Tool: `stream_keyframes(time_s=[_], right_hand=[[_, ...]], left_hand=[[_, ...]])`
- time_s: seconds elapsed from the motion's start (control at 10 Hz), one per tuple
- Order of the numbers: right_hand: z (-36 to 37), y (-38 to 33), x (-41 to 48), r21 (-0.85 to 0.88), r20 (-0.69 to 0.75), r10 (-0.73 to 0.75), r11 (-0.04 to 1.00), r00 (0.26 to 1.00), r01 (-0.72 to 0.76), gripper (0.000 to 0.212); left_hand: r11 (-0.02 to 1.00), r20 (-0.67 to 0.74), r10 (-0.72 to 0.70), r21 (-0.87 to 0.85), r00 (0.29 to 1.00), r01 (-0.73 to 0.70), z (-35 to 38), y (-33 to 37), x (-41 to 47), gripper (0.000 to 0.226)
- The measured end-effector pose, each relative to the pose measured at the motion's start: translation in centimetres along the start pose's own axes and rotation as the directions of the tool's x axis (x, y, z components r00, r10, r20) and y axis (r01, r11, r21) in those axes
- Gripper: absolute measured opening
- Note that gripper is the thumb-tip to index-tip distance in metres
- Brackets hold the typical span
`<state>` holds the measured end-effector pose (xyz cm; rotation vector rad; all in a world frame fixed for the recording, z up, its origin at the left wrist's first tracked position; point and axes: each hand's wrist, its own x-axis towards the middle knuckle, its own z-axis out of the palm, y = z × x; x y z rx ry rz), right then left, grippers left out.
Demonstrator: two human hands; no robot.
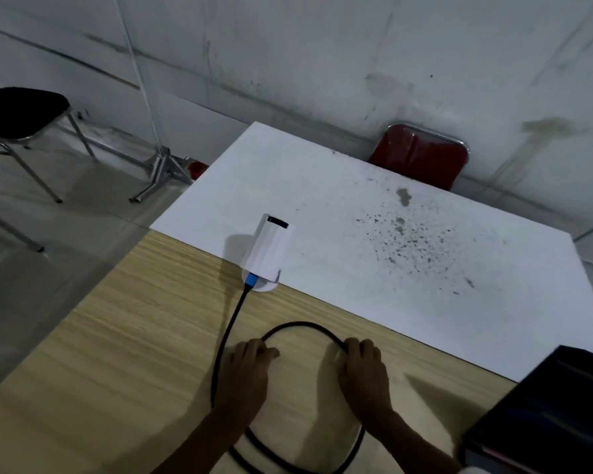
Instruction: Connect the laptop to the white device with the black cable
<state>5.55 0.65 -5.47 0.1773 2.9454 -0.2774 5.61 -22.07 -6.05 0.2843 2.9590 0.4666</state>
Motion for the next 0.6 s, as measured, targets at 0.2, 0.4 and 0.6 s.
stream_keyframes(time_s=[0.2, 0.4, 0.6], right_hand=[[-0.2, -0.3, -1.2, 0.189, 0.042, -0.062, 0.981, 0.997, 0.053, 0.049], [-0.3, -1.7, -2.0, 0.141, 0.076, -0.120, 0.984, 0.990, 0.109, 0.062], [-1.9, -0.4, -3.2, 0.283, 0.085, -0.122, 0.955, 0.989, 0.094, 0.063]], left_hand=[[0.991, -0.025, -0.099, 0.089, 0.995, 0.100, -0.9, -0.6, -0.2, 0.042], [0.981, 0.022, -0.147, 0.129, 0.989, 0.143, -2.4, -0.7, -1.0, 0.040], [0.992, -0.015, -0.106, 0.073, 0.994, 0.107, -3.1, 0.8, -1.7, 0.034]])
